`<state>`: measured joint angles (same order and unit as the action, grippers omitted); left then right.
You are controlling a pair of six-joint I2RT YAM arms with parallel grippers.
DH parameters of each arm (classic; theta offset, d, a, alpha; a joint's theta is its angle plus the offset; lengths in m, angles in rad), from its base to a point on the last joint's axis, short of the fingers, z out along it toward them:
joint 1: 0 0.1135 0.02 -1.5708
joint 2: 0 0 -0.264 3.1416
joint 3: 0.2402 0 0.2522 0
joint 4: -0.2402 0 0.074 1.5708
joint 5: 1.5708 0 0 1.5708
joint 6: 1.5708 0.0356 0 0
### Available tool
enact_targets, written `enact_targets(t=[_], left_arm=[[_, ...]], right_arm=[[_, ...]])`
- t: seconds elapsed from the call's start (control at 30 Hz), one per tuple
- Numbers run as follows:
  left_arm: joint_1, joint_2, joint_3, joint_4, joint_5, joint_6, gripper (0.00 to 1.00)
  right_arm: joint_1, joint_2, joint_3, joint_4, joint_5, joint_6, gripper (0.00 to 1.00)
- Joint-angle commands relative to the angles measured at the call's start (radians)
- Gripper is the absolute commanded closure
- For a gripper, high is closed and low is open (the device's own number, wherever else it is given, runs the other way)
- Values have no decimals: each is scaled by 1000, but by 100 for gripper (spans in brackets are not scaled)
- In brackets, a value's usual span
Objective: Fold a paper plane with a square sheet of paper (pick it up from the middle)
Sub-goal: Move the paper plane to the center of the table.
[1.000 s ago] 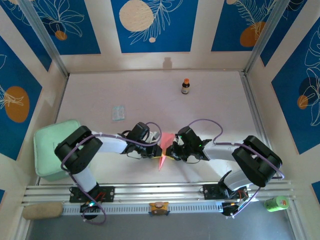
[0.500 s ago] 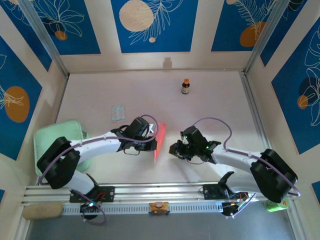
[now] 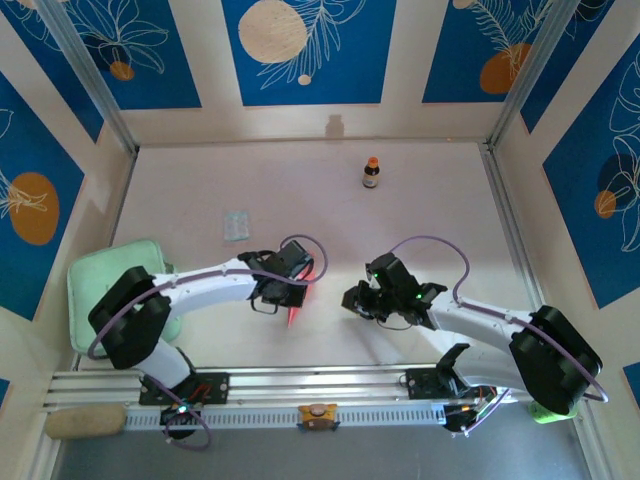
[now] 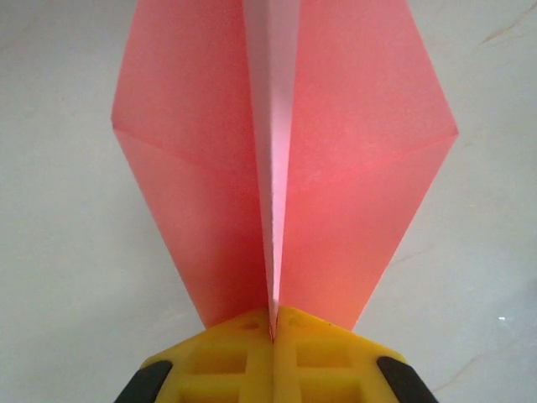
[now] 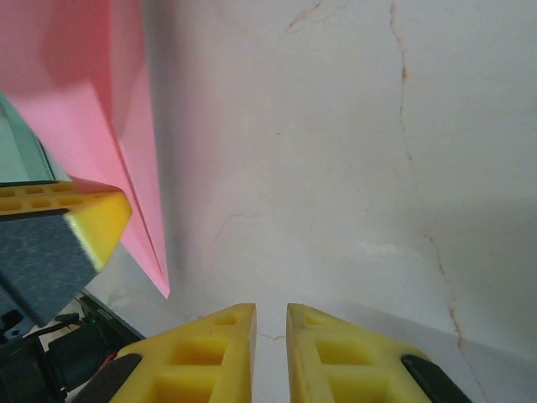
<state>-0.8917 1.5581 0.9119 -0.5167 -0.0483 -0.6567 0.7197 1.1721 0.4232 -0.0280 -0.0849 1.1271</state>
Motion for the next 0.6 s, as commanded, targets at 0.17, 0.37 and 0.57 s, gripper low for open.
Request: enact_targets(t=[0.17, 0.37, 0.57], left_arm=[[-15, 37, 18, -31, -30, -40, 96], [-16, 46, 21, -25, -23, -41, 94], [-18, 50, 24, -22, -13, -38, 91]], right_arm=[[0, -9, -16, 0, 7, 8, 82], [0, -7, -23, 9, 5, 13, 82], [0, -3, -31, 16, 7, 16, 82]])
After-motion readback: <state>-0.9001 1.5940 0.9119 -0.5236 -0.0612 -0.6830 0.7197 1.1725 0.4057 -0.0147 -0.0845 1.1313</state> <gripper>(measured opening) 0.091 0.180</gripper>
